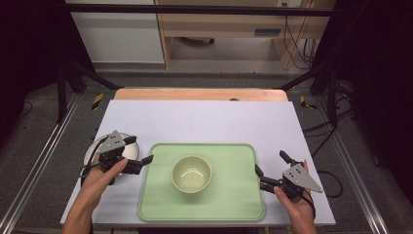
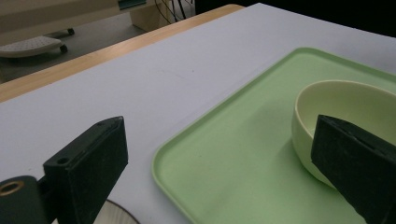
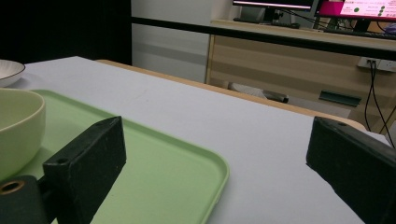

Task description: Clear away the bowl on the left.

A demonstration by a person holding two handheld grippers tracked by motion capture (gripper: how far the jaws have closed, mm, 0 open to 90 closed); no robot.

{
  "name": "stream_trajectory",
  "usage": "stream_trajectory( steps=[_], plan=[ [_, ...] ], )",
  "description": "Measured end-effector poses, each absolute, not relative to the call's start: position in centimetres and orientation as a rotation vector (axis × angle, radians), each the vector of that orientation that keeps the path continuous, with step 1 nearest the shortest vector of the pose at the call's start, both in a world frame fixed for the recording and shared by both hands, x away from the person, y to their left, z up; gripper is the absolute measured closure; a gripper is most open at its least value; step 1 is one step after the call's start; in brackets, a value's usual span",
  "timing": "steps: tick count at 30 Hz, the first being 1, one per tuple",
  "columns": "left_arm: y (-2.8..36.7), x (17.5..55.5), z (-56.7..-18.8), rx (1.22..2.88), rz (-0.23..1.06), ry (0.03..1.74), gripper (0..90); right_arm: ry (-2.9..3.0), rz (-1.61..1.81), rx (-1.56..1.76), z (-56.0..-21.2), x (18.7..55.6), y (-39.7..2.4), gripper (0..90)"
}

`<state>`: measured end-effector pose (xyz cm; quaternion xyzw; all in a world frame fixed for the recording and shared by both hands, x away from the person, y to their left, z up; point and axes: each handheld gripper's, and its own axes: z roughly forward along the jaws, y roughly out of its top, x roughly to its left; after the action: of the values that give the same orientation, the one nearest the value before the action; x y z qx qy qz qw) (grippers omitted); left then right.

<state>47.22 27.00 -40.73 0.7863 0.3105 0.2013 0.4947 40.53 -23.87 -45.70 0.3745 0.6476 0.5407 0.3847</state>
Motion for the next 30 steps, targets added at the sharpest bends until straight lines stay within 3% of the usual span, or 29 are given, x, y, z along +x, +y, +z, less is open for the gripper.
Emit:
stream_trajectory(
  steps=[12, 30],
  plan=[
    [31.1, 47.2, -41.0, 1.847, 0.536, 0.822, 3.8, 1.649, 1.379, 0.956, -45.7, 40.5, -23.9, 5.1],
    [34.6, 46.7, -41.8, 1.698, 0.568, 0.783, 2.8, 1.647, 1.376, 0.958, -45.7, 40.5, -23.9, 5.1]
  ],
)
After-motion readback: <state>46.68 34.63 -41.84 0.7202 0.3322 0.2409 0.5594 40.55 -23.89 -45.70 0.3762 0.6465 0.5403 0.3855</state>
